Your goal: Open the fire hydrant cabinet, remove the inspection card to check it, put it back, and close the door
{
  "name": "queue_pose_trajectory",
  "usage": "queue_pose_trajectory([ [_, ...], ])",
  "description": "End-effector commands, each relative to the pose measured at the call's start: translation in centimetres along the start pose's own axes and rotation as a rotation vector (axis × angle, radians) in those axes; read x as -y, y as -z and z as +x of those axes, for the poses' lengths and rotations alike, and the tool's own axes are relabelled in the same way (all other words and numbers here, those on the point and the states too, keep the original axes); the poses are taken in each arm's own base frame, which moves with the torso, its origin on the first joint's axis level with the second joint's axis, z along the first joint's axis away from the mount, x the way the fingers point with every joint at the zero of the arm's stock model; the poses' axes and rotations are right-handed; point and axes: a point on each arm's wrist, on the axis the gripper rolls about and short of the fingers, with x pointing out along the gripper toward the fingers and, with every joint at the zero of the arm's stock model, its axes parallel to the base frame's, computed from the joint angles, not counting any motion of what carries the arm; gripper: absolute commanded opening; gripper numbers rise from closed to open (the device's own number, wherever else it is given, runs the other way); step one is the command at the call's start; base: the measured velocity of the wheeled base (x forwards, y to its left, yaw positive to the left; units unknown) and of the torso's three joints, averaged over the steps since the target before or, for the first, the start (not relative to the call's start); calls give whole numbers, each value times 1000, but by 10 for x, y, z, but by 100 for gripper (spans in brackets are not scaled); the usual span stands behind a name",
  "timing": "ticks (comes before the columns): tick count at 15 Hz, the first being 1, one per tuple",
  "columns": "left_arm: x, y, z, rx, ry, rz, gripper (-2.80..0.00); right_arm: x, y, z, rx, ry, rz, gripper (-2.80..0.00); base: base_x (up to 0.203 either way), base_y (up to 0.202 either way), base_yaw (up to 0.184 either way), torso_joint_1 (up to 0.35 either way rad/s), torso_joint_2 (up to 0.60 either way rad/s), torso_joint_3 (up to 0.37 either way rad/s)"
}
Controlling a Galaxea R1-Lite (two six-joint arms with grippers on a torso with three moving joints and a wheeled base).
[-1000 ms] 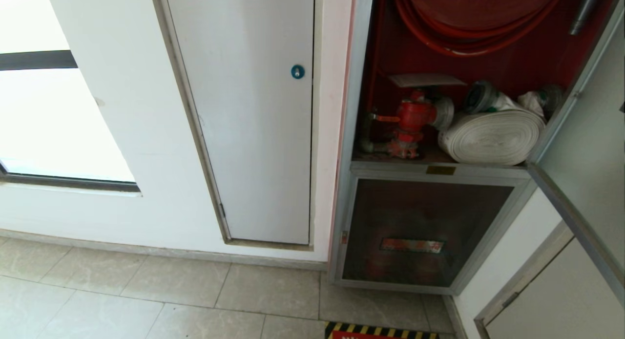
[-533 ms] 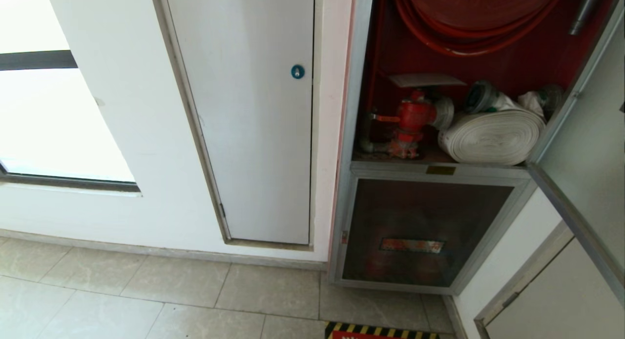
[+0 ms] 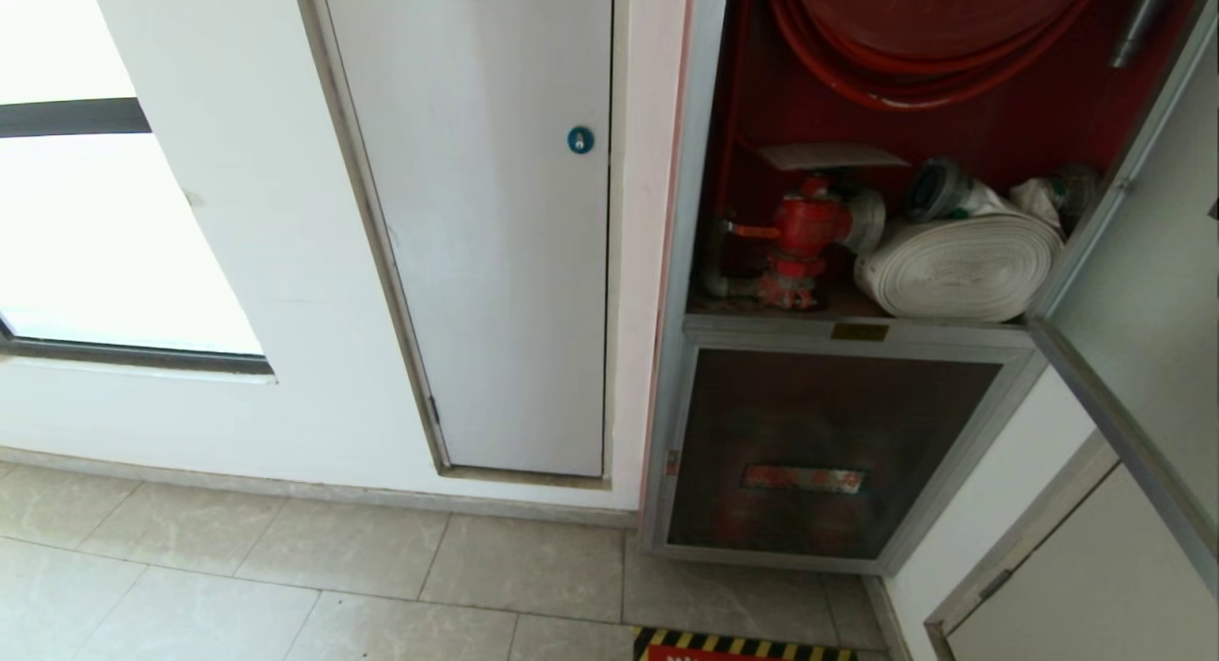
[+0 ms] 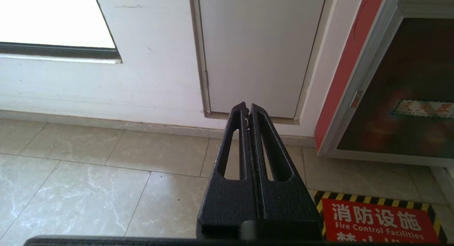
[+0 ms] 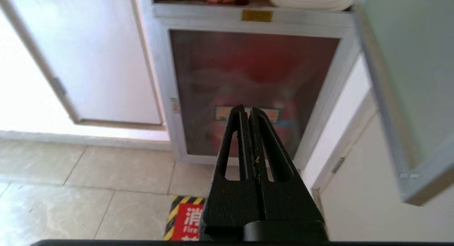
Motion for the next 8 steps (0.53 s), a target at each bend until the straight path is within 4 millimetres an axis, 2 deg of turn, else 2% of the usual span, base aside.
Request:
queue_pose_trajectory([
  [1,0,1,0,-6,0,0,-280,0,-14,4,-27,23,-3,-280,0,0,0,0,0,0],
  [4,0,1,0,-6,0,0,-280,2,-39,17,-64,133,-4,-280,0,0,0,0,0,0],
  [8,0,1,0,-6,0,0,-280,6,-79,38,-40,371,-3,-280,0,0,0,0,0,0],
])
